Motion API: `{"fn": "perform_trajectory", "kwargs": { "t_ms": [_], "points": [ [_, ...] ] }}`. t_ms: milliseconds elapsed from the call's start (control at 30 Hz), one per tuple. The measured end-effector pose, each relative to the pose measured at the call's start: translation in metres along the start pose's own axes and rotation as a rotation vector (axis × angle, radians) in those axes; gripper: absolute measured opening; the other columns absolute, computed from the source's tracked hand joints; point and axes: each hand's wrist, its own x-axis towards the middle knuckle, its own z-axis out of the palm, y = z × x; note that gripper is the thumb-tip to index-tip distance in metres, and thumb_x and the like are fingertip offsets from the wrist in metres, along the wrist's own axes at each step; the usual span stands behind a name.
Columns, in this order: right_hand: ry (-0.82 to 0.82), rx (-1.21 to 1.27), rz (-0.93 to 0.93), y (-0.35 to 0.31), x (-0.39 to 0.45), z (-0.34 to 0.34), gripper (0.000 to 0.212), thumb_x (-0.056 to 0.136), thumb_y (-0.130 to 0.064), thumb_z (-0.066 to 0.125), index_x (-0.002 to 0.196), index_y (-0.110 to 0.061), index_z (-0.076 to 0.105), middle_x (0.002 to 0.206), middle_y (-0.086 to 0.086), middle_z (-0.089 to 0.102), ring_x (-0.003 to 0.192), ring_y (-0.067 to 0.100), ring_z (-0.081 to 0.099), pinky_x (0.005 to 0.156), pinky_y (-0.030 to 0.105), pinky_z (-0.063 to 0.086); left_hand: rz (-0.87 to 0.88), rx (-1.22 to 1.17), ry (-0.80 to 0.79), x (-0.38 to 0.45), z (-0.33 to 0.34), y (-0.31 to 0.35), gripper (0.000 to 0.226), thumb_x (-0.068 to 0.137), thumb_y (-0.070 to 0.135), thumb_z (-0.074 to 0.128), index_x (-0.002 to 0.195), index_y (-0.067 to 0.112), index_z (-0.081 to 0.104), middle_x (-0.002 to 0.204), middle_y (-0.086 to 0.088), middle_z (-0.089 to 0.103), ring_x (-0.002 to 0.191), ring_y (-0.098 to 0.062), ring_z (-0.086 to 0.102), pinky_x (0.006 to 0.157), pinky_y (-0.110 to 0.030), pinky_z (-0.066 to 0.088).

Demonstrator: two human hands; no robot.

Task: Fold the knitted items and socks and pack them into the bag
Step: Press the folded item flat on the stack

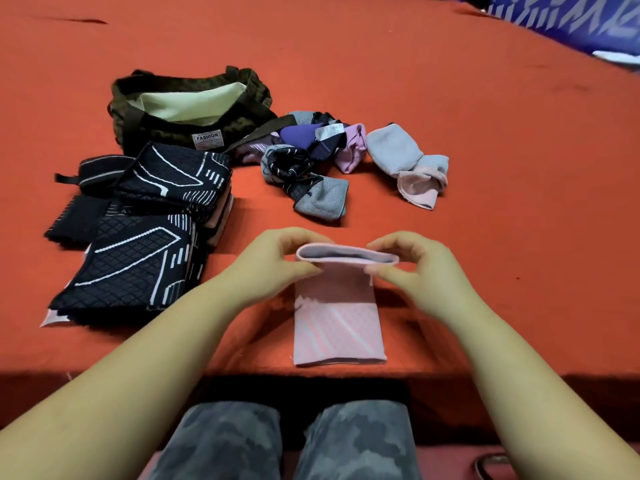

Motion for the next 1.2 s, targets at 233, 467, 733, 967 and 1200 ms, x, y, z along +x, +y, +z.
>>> {"fn": "perform_trajectory", "kwargs": {
  "t_ms": [233, 467, 733, 967, 1200],
  "points": [
    [0.086, -0.710, -0.373, 0.023, -0.065, 0.023, 0.029, 0.084, -0.039, 0.050, 0.088, -0.023, 0.074, 0.083, -0.007, 0.074, 0.070, 0.017, 0.068, 0.060, 0.025, 0.049, 0.281, 0.602, -0.161, -0.053, 0.021, -0.016, 0.033, 0.085, 0.036, 0.050, 0.107, 0.023, 0.071, 0.110, 0.007, 0.071, 0.102, -0.005, 0.061, 0.095, -0.018, 0.042],
    [0.108, -0.661, -0.453, 0.052, -0.097, 0.037, 0.023, 0.089, -0.030, 0.055, 0.092, -0.017, 0.075, 0.093, -0.006, 0.073, 0.081, 0.015, 0.068, 0.076, 0.024, 0.045, 0.356, 0.834, -0.251, -0.080, 0.038, -0.039, 0.039, 0.094, 0.036, 0.039, 0.113, 0.022, 0.069, 0.118, 0.004, 0.067, 0.110, -0.014, 0.063, 0.099, -0.023, 0.042],
    [-0.003, -0.676, -0.132, 0.015, -0.071, 0.043, 0.045, 0.093, -0.048, 0.033, 0.105, -0.023, 0.069, 0.079, 0.000, 0.072, 0.073, 0.028, 0.065, 0.068, 0.034, 0.047, 0.251, 0.846, -0.110, -0.064, 0.052, -0.026, 0.043, 0.092, 0.043, 0.036, 0.096, 0.020, 0.072, 0.088, 0.002, 0.074, 0.080, -0.020, 0.069, 0.070, -0.030, 0.052],
    [-0.152, -0.875, -0.109, 0.024, -0.043, 0.062, 0.056, 0.081, -0.051, 0.038, 0.117, -0.018, 0.066, 0.121, 0.011, 0.062, 0.110, 0.032, 0.059, 0.094, 0.042, 0.046, 0.027, 1.183, -0.018, -0.049, 0.057, -0.046, 0.064, 0.090, 0.057, 0.031, 0.115, 0.011, 0.068, 0.119, -0.018, 0.064, 0.104, -0.038, 0.062, 0.092, -0.045, 0.036],
    [-0.459, -0.718, 0.058, 0.032, -0.045, 0.055, 0.091, 0.072, -0.079, -0.002, 0.150, -0.033, -0.002, 0.158, -0.010, -0.013, 0.144, 0.008, -0.015, 0.115, 0.038, -0.012, -0.216, 1.052, -0.291, -0.051, 0.045, -0.047, 0.114, 0.055, 0.079, -0.030, 0.150, 0.020, -0.011, 0.159, 0.001, -0.016, 0.146, -0.023, -0.010, 0.115, -0.044, -0.010]
  ]
}}
